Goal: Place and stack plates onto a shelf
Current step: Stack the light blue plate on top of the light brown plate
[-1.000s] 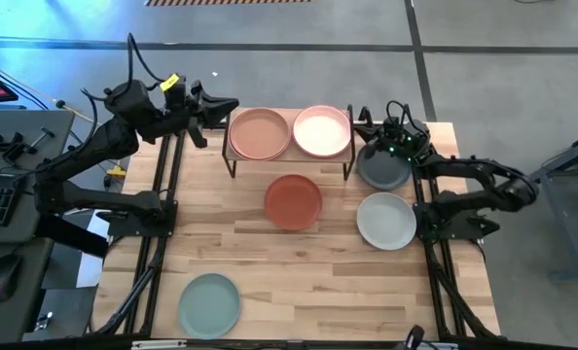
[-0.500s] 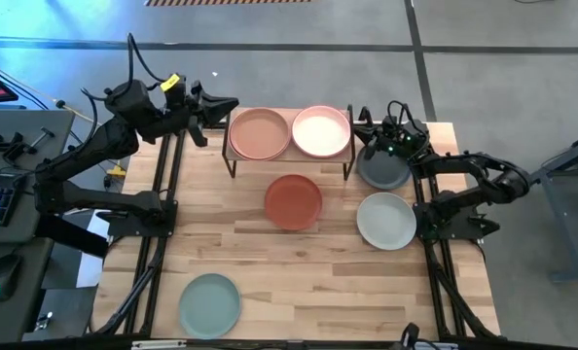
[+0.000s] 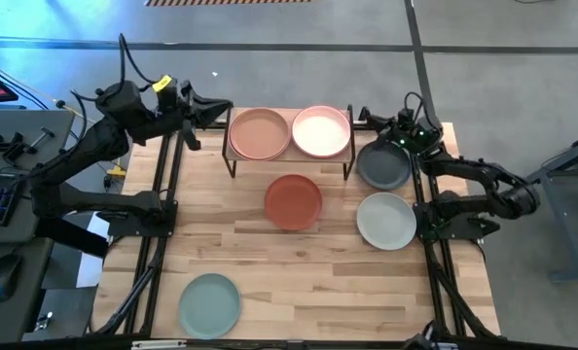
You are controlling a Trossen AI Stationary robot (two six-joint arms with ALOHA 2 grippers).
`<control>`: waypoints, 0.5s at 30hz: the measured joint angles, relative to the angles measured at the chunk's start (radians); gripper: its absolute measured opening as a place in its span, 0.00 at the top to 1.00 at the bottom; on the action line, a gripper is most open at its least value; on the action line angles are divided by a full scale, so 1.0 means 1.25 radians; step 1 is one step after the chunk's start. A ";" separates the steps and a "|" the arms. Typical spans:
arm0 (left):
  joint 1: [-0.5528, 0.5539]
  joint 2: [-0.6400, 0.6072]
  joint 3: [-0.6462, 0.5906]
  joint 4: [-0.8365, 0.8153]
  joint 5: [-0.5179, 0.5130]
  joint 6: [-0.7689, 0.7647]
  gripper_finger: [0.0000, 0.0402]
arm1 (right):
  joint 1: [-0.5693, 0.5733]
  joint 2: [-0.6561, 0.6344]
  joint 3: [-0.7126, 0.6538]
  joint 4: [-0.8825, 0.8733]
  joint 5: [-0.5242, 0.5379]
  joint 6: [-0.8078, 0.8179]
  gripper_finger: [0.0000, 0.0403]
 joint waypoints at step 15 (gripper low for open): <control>0.025 -0.086 -0.125 -0.059 0.019 0.094 1.00 | 0.204 -0.307 0.326 -0.658 -0.001 -0.150 1.00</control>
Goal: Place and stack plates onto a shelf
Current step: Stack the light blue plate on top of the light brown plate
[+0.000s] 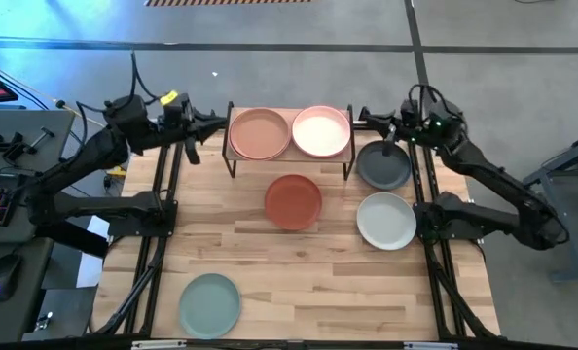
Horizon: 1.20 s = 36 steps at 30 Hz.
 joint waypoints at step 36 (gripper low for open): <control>-0.229 -0.157 -0.468 0.543 -0.131 -0.109 1.00 | 0.547 0.057 0.007 0.187 0.288 0.014 1.00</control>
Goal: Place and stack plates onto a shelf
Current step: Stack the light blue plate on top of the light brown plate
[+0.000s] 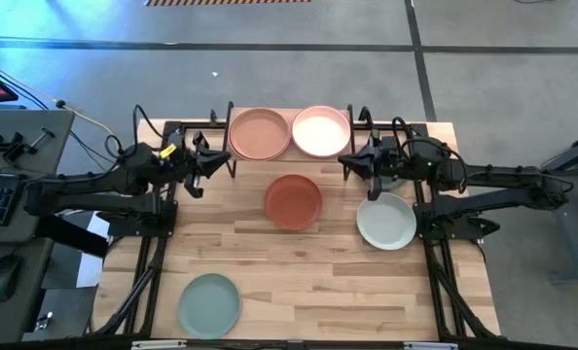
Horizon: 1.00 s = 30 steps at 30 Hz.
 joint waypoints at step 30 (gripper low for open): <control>-0.005 0.014 0.000 0.007 -0.001 -0.001 1.00 | 0.001 0.000 0.000 -0.001 -0.004 0.000 1.00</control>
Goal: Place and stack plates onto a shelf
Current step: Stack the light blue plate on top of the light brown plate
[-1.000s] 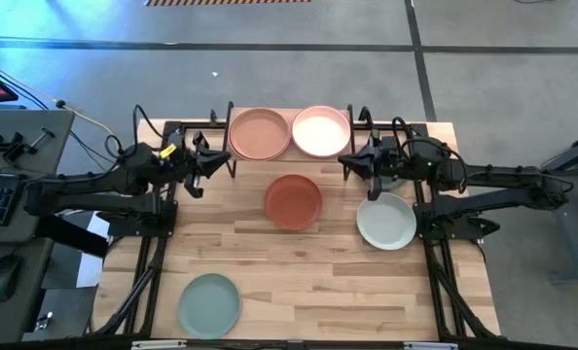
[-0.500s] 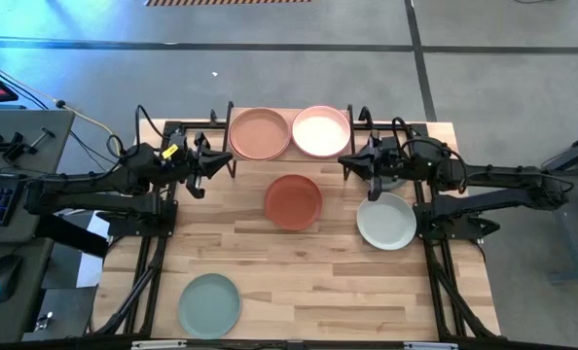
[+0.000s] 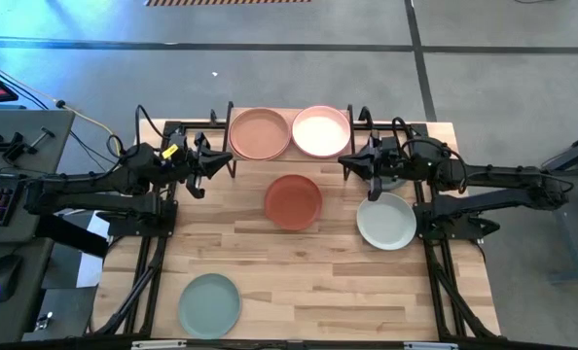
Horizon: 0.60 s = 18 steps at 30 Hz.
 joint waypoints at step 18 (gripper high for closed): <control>0.001 0.000 0.000 -0.005 0.000 0.001 1.00 | 0.000 0.000 0.000 -0.032 0.000 0.000 1.00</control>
